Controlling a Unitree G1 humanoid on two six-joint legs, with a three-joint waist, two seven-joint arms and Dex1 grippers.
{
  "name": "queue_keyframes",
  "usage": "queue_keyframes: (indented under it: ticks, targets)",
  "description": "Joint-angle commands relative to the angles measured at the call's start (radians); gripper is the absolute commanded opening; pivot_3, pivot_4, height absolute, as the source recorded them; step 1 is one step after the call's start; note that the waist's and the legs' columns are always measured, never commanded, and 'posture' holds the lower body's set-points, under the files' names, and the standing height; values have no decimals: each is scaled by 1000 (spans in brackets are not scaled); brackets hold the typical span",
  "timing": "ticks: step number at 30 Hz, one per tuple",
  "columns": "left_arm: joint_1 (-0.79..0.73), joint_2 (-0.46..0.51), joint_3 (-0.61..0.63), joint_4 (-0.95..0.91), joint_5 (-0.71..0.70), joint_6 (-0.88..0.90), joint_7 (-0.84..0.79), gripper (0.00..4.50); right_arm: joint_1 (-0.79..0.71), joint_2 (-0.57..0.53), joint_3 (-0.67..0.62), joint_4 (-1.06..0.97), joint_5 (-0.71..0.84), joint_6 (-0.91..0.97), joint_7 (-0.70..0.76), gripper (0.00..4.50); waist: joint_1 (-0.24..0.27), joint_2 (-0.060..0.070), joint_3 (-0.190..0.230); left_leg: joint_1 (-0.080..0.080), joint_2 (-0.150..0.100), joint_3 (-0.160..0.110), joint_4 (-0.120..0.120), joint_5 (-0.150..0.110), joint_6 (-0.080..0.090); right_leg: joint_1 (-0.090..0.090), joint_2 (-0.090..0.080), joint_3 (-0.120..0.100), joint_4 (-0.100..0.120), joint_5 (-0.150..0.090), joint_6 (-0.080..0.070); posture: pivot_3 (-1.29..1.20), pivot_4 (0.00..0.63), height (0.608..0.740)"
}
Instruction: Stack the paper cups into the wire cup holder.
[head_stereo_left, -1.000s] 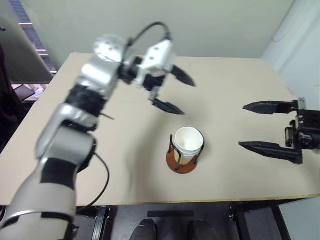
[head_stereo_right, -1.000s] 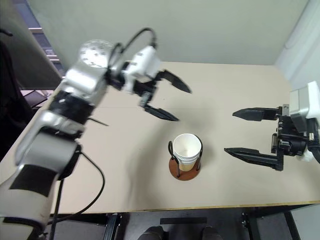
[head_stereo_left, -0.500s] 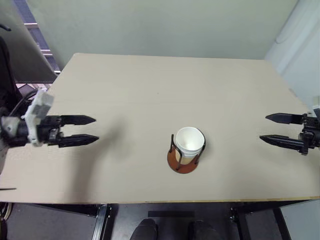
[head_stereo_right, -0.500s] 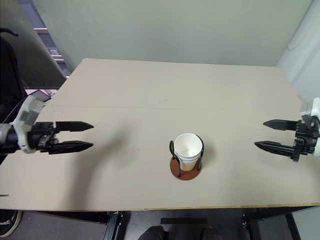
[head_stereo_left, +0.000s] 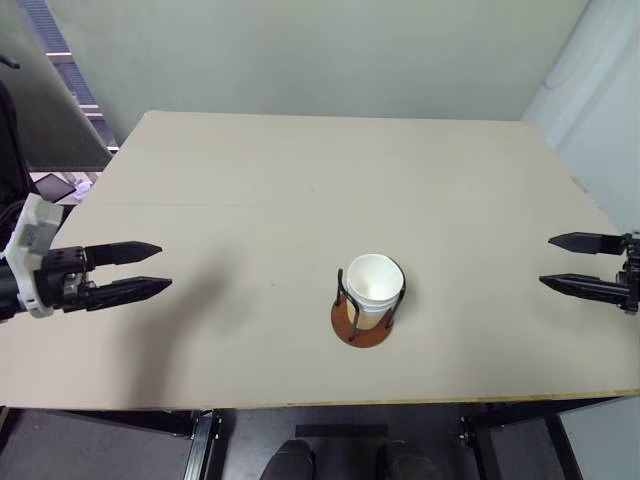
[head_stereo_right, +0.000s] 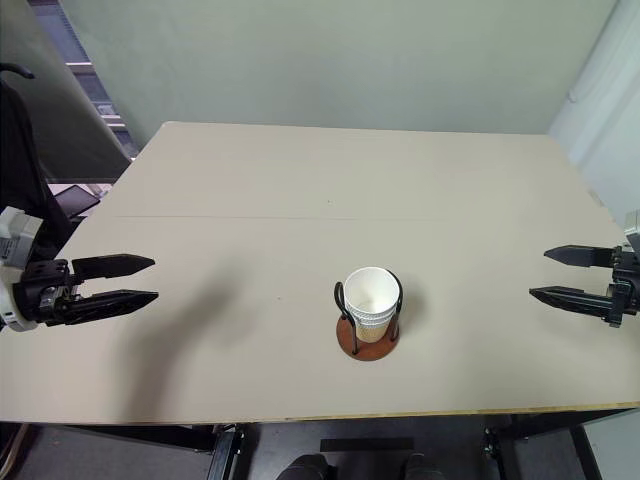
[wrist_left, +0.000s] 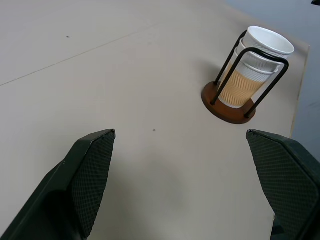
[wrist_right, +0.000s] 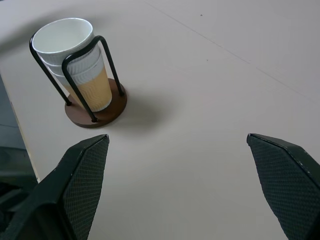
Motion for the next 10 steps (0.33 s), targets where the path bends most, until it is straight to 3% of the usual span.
queue_keyframes:
  ticks: [1, 10]
  targets:
    - [-14, 2, 25, -20, 8, 0, 2, 4490, -28, -11, -13, -5, -7, -11, 6, 4500, -1, 0, 0, 0, 0, 0, -1, 0, 0, 0, 0, 0, 0, 0, 0, 0, 150, 740]
    - [-10, -7, 23, -3, 39, -16, -7, 4490, -55, 11, 11, -19, -17, 7, -10, 4500, -2, 0, 0, 2, 2, -1, -9, 3, -5, -2, 0, 0, 0, 0, 0, 0, 150, 740]
